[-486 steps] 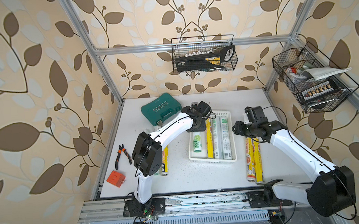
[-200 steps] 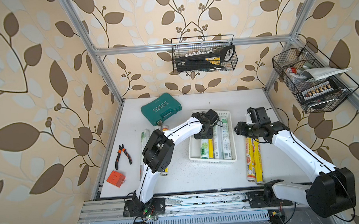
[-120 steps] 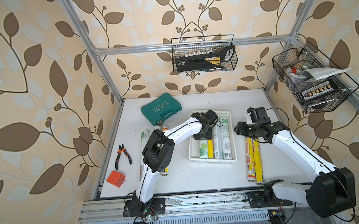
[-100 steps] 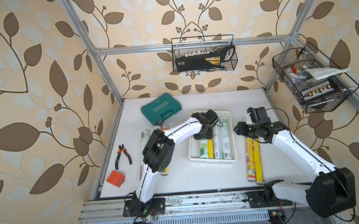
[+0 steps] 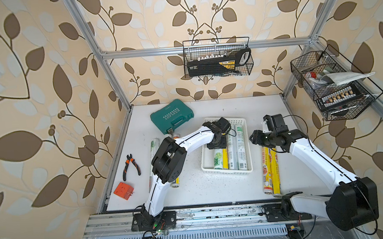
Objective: Put the plastic wrap into the basket
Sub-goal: Place the plastic wrap in the basket.
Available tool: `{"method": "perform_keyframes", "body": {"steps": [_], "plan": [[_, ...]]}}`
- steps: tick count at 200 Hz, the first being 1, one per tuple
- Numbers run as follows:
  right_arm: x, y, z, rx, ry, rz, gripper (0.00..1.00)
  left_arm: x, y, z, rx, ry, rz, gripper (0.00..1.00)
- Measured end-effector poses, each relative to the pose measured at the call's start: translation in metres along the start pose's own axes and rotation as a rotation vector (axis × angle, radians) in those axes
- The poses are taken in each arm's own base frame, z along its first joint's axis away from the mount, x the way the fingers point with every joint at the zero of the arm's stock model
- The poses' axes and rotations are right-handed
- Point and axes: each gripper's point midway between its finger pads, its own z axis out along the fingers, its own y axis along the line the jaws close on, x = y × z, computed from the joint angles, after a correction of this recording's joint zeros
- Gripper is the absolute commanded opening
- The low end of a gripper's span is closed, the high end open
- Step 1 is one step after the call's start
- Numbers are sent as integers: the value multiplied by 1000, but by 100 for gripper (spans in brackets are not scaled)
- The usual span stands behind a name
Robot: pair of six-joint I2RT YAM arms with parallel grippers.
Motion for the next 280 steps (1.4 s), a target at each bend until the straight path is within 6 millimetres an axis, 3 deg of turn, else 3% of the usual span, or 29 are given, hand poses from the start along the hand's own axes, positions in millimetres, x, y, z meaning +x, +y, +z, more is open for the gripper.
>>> {"method": "perform_keyframes", "body": {"steps": [221, 280], "plan": [[2, -2, 3, 6, 11, -4, 58, -5, 5, 2, 15, -12, -13, 66], [4, -4, 3, 16, 19, -10, 58, -7, 10, 0, -13, -25, 2, 78]]}}
